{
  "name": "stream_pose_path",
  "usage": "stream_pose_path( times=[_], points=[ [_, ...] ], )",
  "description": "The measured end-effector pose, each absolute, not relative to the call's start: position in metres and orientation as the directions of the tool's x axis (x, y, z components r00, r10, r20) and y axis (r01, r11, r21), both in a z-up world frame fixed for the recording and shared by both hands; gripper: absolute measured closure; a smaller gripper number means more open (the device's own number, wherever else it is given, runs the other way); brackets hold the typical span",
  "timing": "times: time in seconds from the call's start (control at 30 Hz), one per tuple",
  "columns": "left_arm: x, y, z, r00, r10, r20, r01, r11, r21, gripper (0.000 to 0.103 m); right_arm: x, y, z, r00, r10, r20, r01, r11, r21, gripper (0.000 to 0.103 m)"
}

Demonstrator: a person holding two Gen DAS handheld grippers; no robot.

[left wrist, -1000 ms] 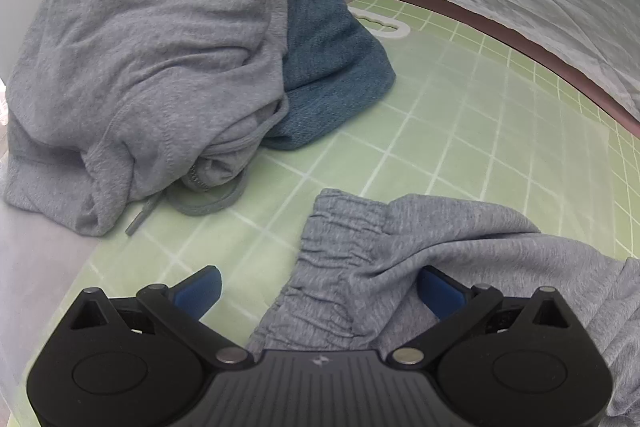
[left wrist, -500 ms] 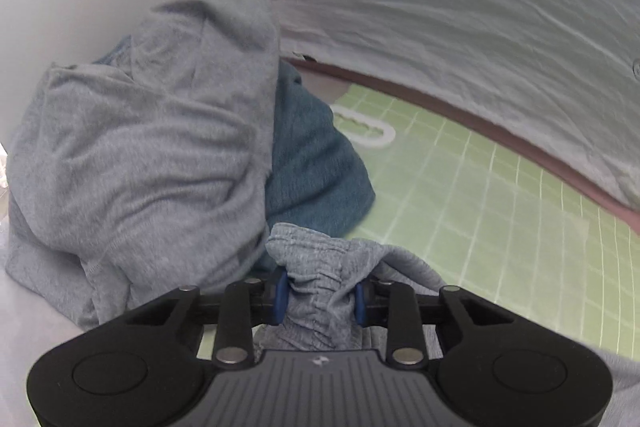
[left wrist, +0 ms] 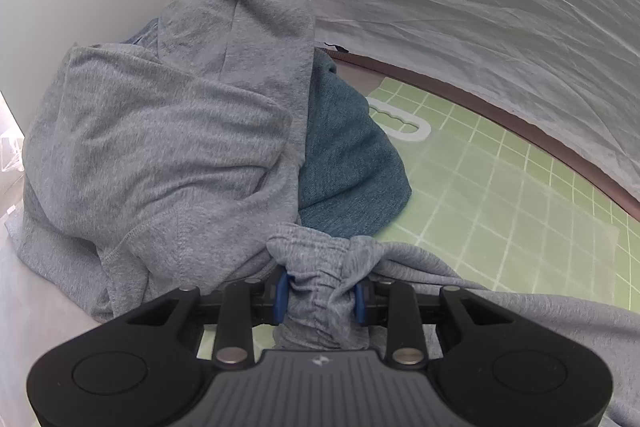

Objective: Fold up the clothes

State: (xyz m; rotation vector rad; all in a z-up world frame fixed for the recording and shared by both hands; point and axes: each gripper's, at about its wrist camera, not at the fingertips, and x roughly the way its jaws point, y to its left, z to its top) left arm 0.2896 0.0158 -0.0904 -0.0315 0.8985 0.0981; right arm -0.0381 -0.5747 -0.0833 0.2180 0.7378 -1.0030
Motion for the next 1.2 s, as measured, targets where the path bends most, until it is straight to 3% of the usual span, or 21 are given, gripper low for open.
stream_pose_path(
  times=[0.13,0.2,0.3,0.6,0.63,0.67,0.7,0.73,0.8,0.9,1.07,1.13,1.17,1.2],
  points=[
    [0.291,0.013,-0.091,0.617,0.079,-0.783,-0.089,0.996,0.030,0.070,-0.023,-0.571,-0.071,0.357,-0.742,-0.567,0.836,0.525,-0.160,0.042],
    [0.292,0.012,-0.092,0.613,0.083,-0.785,-0.093,0.995,0.033,0.070,-0.011,-0.575,-0.072,0.365,-0.732,-0.574,0.830,0.536,-0.155,0.030],
    [0.293,0.011,-0.095,0.606,0.090,-0.790,-0.099,0.994,0.037,0.070,0.014,-0.584,-0.087,0.410,-0.643,-0.647,0.758,0.635,-0.151,0.035],
    [0.297,0.010,-0.097,0.594,0.100,-0.798,-0.085,0.995,0.061,0.070,0.055,-0.609,-0.132,0.439,-0.436,-0.785,0.607,0.789,-0.098,0.034],
    [0.297,0.009,-0.098,0.593,0.101,-0.799,-0.085,0.994,0.063,0.070,0.056,-0.611,-0.134,0.439,-0.415,-0.797,0.590,0.802,-0.093,0.036],
    [0.297,0.009,-0.098,0.592,0.103,-0.799,-0.085,0.994,0.066,0.070,0.057,-0.612,-0.135,0.436,-0.395,-0.809,0.574,0.814,-0.089,0.046],
    [0.297,0.009,-0.098,0.591,0.105,-0.800,-0.084,0.994,0.068,0.070,0.059,-0.614,-0.136,0.430,-0.375,-0.822,0.555,0.827,-0.086,0.062],
    [0.298,0.008,-0.099,0.591,0.106,-0.800,-0.081,0.994,0.071,0.070,0.061,-0.614,-0.137,0.420,-0.349,-0.837,0.528,0.845,-0.087,0.070],
    [0.299,0.007,-0.099,0.590,0.107,-0.800,-0.074,0.994,0.078,0.070,0.064,-0.617,-0.136,0.420,-0.291,-0.860,0.470,0.880,-0.068,0.097],
    [0.301,0.006,-0.100,0.590,0.105,-0.800,-0.065,0.994,0.083,0.070,0.073,-0.621,-0.131,0.407,-0.279,-0.870,0.419,0.903,-0.093,0.100],
    [0.300,0.008,-0.100,0.589,0.105,-0.801,-0.072,0.994,0.078,0.070,0.077,-0.623,-0.128,0.413,-0.285,-0.865,0.426,0.900,-0.093,0.100],
    [0.300,0.008,-0.101,0.587,0.108,-0.802,-0.072,0.994,0.081,0.070,0.076,-0.623,-0.130,0.414,-0.301,-0.859,0.439,0.893,-0.101,0.094],
    [0.299,0.008,-0.101,0.587,0.109,-0.803,-0.070,0.994,0.084,0.070,0.074,-0.623,-0.131,0.414,-0.309,-0.856,0.445,0.889,-0.106,0.078],
    [0.299,0.008,-0.101,0.586,0.109,-0.803,-0.068,0.994,0.086,0.070,0.073,-0.623,-0.131,0.416,-0.318,-0.852,0.450,0.886,-0.111,0.054]
  ],
)
